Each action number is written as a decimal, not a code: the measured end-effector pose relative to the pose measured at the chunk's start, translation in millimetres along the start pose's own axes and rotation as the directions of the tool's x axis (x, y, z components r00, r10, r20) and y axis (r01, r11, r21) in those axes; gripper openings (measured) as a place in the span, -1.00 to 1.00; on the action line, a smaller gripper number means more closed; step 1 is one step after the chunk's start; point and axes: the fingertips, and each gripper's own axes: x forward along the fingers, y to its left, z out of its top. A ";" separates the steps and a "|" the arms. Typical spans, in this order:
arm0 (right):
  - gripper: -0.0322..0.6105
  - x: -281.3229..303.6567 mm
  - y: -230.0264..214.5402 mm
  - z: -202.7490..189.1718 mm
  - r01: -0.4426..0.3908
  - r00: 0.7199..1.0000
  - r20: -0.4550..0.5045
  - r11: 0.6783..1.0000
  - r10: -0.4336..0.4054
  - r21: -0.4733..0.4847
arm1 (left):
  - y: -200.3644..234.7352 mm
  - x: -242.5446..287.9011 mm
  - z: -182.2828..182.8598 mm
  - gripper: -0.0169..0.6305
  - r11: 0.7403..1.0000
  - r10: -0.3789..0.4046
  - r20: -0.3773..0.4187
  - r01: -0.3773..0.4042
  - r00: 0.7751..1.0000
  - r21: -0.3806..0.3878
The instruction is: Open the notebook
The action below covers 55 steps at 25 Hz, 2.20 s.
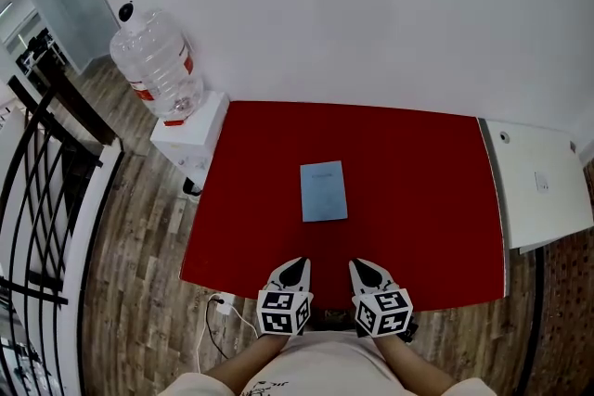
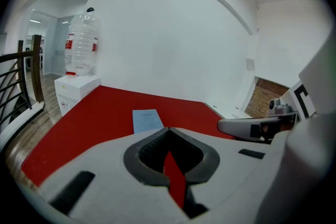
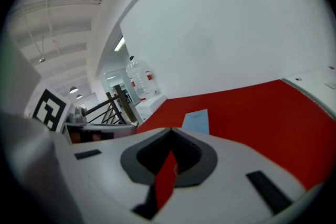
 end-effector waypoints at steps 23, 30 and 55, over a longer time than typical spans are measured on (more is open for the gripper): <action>-0.88 56.8 -16.8 16.5 0.071 0.997 -0.025 0.997 -0.070 0.018 | 38.5 43.9 18.0 -0.93 0.999 -0.049 -0.054 0.049 0.997 -0.005; -0.88 82.6 -36.5 9.6 0.089 0.995 -0.055 0.995 -0.087 0.035 | 51.4 68.9 11.2 -0.93 0.999 -0.044 -0.069 0.043 0.997 -0.010; -0.87 198.7 -110.7 -34.1 0.165 0.971 -0.181 0.986 -0.156 0.033 | 109.1 155.4 -17.0 -0.93 1.000 -0.016 -0.123 0.013 0.992 -0.028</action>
